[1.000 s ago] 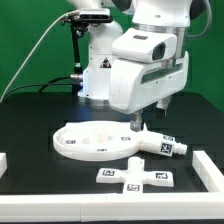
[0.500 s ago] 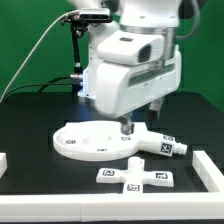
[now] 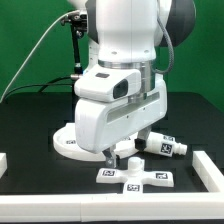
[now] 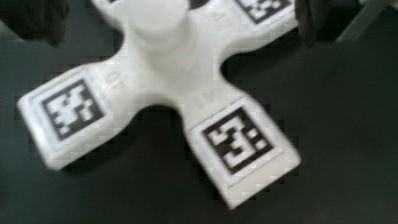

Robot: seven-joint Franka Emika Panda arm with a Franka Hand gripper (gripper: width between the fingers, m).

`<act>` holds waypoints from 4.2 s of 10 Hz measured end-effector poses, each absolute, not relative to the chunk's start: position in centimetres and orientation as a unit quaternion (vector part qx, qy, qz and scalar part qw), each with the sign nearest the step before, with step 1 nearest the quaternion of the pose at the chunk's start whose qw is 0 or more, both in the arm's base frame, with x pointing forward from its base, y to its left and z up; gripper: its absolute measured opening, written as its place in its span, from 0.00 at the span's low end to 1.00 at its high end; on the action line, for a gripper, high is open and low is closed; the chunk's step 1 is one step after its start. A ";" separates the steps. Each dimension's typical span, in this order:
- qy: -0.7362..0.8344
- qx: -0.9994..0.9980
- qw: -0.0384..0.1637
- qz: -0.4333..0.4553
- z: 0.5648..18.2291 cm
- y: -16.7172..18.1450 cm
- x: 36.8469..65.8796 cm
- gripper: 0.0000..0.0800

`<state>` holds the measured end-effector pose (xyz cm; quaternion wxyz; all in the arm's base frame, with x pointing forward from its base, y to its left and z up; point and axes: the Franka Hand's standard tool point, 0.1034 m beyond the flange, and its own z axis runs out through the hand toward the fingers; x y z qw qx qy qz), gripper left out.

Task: Assemble round table

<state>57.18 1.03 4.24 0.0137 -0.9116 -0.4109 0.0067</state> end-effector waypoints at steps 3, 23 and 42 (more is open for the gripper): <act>-0.412 -0.911 0.013 0.001 3.5 1.3 58.6 0.81; -0.483 -0.876 0.004 0.019 3.4 -10.5 55.0 0.22; -0.493 -0.868 -0.041 -0.042 9.2 0.7 52.8 0.81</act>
Offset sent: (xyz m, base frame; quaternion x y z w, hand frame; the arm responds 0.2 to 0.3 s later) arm 0.0220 -0.0017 -0.0059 -0.0146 0.0087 -0.0277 0.9995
